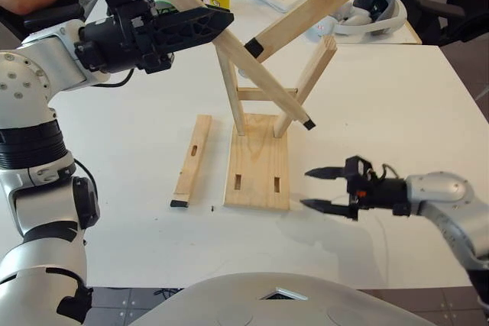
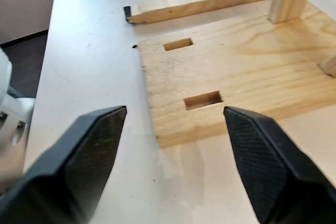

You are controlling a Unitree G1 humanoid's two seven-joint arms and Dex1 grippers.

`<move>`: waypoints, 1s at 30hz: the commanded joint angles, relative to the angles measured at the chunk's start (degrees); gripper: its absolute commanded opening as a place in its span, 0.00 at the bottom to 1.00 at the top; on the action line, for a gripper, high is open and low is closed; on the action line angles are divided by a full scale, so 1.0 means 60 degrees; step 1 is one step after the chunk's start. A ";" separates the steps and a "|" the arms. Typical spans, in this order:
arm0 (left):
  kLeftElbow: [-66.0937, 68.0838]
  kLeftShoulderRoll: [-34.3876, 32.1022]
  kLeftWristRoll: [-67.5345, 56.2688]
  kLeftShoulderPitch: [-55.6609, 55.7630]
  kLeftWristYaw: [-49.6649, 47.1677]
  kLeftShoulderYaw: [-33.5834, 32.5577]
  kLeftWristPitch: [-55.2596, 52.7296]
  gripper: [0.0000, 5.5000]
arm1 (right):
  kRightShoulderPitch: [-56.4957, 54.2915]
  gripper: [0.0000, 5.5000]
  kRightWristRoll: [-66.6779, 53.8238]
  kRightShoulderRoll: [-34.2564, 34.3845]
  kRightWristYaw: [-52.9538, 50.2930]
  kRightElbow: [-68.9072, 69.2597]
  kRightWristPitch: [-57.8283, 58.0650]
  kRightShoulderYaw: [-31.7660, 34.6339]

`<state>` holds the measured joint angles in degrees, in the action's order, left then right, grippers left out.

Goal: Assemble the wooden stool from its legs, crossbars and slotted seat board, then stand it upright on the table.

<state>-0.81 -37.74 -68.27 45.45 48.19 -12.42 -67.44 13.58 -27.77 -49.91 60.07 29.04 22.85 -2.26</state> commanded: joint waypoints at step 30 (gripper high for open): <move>-0.2265 -0.1360 0.4006 -0.2065 0.2864 0.1983 0.3607 0.38 | 0.0566 0.62 0.7291 0.2209 -0.4232 -0.1092 -0.3330 -0.2412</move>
<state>-12.99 -45.82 -44.38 34.95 65.53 0.64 -46.85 18.10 15.36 -35.19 34.33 24.48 2.17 -18.18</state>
